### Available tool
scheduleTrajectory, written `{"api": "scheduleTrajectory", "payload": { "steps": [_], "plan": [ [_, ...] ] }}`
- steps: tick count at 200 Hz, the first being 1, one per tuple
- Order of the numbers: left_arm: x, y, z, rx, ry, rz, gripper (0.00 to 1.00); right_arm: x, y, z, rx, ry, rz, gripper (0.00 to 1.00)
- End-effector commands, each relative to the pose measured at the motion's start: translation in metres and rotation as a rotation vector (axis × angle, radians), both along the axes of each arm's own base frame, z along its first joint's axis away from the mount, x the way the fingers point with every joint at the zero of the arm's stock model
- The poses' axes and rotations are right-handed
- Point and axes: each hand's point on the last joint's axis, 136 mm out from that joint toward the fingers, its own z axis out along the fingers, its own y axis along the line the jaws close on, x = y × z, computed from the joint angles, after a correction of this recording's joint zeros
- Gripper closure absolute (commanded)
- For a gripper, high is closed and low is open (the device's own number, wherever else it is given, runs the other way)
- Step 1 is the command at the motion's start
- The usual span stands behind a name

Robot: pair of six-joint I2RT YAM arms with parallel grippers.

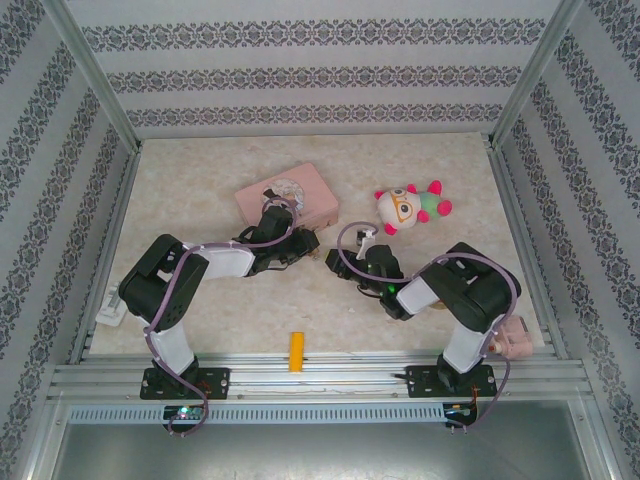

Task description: Unlock the padlock with the key

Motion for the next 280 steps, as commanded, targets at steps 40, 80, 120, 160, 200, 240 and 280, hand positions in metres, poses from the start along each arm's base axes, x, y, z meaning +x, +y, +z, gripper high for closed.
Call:
{"api": "scheduleTrajectory", "payload": {
  "steps": [40,80,120,160,200,240,280],
  "plan": [
    [-0.015,-0.015,0.006,-0.084,0.067,-0.062,0.85,-0.014,0.006,0.001,-0.102,0.039,0.011,0.76],
    [-0.016,-0.016,0.005,-0.098,0.070,-0.066,0.85,-0.011,0.013,0.010,-0.103,0.048,0.006,0.76],
    [-0.017,-0.015,0.004,-0.104,0.071,-0.066,0.84,-0.003,0.021,0.015,-0.089,0.043,0.010,0.76],
    [-0.017,-0.015,0.004,-0.108,0.071,-0.070,0.85,0.002,0.030,0.007,-0.075,0.087,0.039,0.80],
    [-0.017,-0.015,0.005,-0.109,0.070,-0.069,0.85,0.005,0.031,0.006,-0.073,0.090,0.036,0.80],
    [-0.018,-0.016,0.005,-0.110,0.069,-0.070,0.84,0.006,0.025,0.004,-0.073,0.097,0.016,0.81],
    [-0.017,-0.015,0.005,-0.111,0.069,-0.067,0.85,0.008,0.026,0.008,-0.048,0.090,0.016,0.87]
  ]
}}
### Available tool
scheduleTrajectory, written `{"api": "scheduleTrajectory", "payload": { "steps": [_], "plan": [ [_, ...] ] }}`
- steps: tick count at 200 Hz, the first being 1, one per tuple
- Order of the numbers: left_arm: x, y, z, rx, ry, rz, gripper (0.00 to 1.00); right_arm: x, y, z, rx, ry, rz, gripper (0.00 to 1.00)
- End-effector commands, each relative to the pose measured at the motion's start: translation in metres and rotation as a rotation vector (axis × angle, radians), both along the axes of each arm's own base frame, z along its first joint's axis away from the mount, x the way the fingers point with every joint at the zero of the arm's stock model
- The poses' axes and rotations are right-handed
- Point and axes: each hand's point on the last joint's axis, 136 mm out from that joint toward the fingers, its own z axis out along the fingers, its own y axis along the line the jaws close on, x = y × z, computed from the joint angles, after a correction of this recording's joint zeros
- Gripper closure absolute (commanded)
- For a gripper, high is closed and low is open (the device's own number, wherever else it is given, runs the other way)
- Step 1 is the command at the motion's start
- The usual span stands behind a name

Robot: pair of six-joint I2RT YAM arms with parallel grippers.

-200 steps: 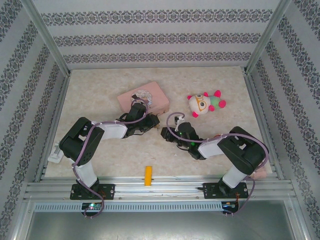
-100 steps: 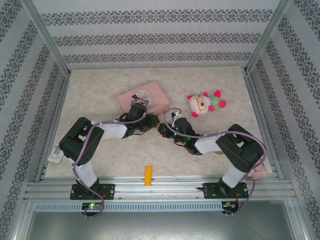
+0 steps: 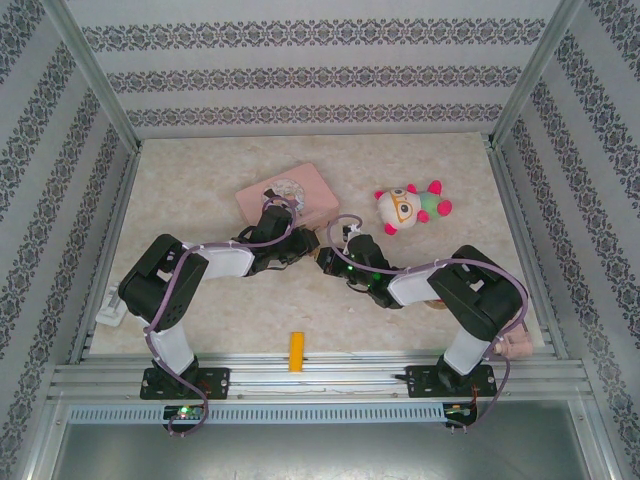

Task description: Unlock the padlock with the key

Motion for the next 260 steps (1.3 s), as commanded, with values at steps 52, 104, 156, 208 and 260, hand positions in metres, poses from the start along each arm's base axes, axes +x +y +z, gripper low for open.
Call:
{"api": "scheduleTrajectory", "payload": {
  "steps": [52,104,156,208,260],
  "plan": [
    [-0.016,-0.014,0.003,-0.097,0.069,-0.057,0.84,0.006,0.006,0.007,0.049,-0.005,0.000,0.87],
    [-0.017,-0.015,0.002,-0.100,0.072,-0.057,0.84,0.005,0.009,0.008,0.060,-0.008,0.012,1.00],
    [-0.018,-0.017,0.004,-0.111,0.067,-0.069,0.84,0.015,0.006,0.014,0.084,-0.023,-0.017,1.00],
    [-0.021,-0.021,0.006,-0.126,0.071,-0.092,0.84,0.039,0.002,0.024,0.185,0.002,-0.079,1.00],
    [-0.019,-0.024,0.011,-0.143,0.059,-0.101,0.85,0.042,0.007,0.027,0.219,0.021,-0.069,1.00]
  ]
}}
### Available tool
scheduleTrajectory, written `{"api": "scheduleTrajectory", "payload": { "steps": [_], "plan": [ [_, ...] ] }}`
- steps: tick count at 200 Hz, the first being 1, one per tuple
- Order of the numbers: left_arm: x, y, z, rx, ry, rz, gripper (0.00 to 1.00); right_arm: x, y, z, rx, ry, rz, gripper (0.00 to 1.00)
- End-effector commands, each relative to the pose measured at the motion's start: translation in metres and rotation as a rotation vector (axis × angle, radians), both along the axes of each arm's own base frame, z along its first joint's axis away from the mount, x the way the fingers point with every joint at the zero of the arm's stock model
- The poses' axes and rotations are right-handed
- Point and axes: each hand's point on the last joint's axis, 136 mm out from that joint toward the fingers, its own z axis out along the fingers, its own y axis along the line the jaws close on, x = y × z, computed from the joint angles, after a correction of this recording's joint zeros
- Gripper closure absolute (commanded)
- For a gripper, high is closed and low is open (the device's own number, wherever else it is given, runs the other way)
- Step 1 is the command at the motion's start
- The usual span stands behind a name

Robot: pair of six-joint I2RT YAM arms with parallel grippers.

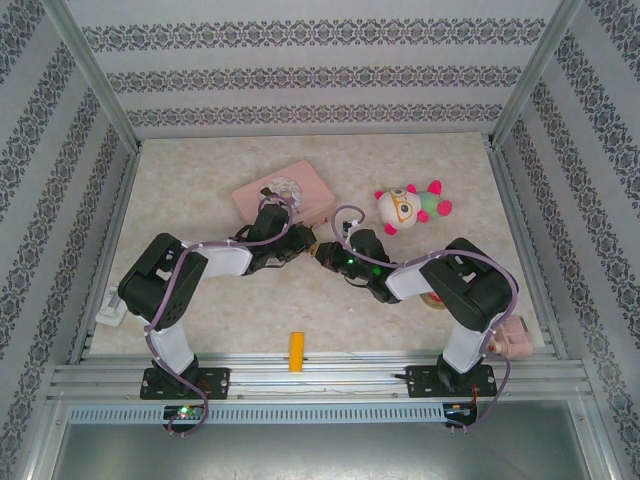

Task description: Unlock the padlock with the key

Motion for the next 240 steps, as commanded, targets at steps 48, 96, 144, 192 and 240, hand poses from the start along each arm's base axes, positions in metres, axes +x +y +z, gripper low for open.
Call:
{"api": "scheduleTrajectory", "payload": {
  "steps": [48,96,144,192,240],
  "plan": [
    [-0.025,-0.033,0.013,-0.138,0.061,-0.137,0.84,0.023,-0.005,0.016,0.052,-0.020,-0.080,1.00],
    [-0.026,-0.031,0.012,-0.136,0.063,-0.123,0.85,0.013,-0.010,0.011,0.011,-0.007,-0.067,0.85],
    [-0.027,-0.029,0.011,-0.134,0.065,-0.116,0.84,0.006,-0.011,0.013,-0.001,-0.020,-0.062,0.82],
    [-0.028,-0.028,0.009,-0.137,0.067,-0.111,0.85,0.004,-0.012,0.014,-0.007,-0.027,-0.061,0.82],
    [-0.027,-0.027,0.010,-0.138,0.064,-0.110,0.85,0.003,-0.009,0.008,0.005,-0.009,-0.067,0.83]
  ]
}}
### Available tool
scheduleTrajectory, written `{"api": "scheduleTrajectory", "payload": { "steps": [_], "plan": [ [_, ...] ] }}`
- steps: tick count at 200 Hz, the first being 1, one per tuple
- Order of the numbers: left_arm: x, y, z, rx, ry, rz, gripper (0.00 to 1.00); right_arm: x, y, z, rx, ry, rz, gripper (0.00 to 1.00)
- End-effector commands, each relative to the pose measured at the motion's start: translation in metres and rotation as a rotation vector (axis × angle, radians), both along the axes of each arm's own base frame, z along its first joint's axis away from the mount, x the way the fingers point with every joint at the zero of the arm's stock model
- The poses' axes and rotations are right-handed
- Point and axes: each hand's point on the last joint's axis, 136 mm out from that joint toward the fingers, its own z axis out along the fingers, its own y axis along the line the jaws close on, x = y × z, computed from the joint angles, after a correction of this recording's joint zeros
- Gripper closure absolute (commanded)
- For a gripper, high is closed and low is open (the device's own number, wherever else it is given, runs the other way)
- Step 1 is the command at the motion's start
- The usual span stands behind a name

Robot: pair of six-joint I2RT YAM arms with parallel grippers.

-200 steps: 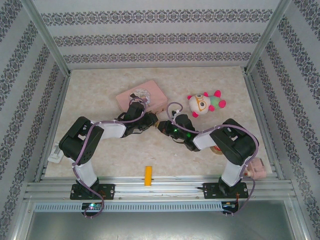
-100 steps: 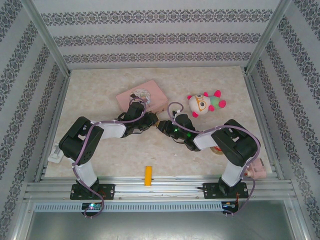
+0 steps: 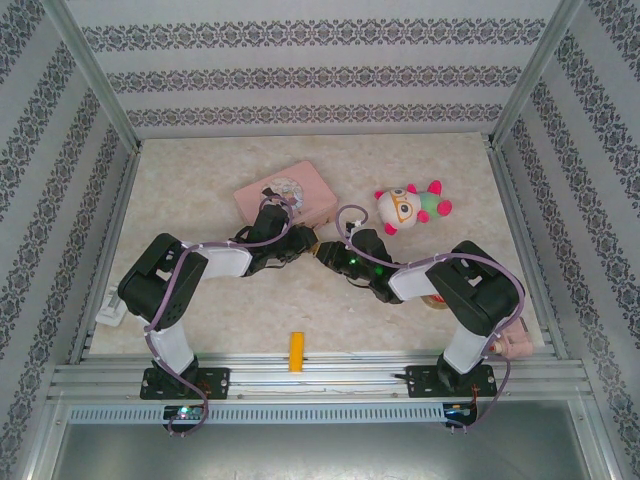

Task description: Unlock the padlock with the key

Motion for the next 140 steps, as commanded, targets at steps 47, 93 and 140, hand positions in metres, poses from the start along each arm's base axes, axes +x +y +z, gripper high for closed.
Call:
{"api": "scheduleTrajectory", "payload": {
  "steps": [47,93,140],
  "plan": [
    [-0.026,-0.023,0.005,-0.105,0.071,-0.098,0.84,0.005,0.007,0.008,0.024,-0.045,-0.029,0.84],
    [-0.025,-0.025,0.008,-0.121,0.062,-0.102,0.76,0.008,0.013,0.007,0.045,-0.042,-0.035,0.97],
    [-0.024,-0.022,0.015,-0.122,0.028,-0.087,0.39,0.018,0.011,0.008,0.084,-0.052,-0.063,1.00]
  ]
}}
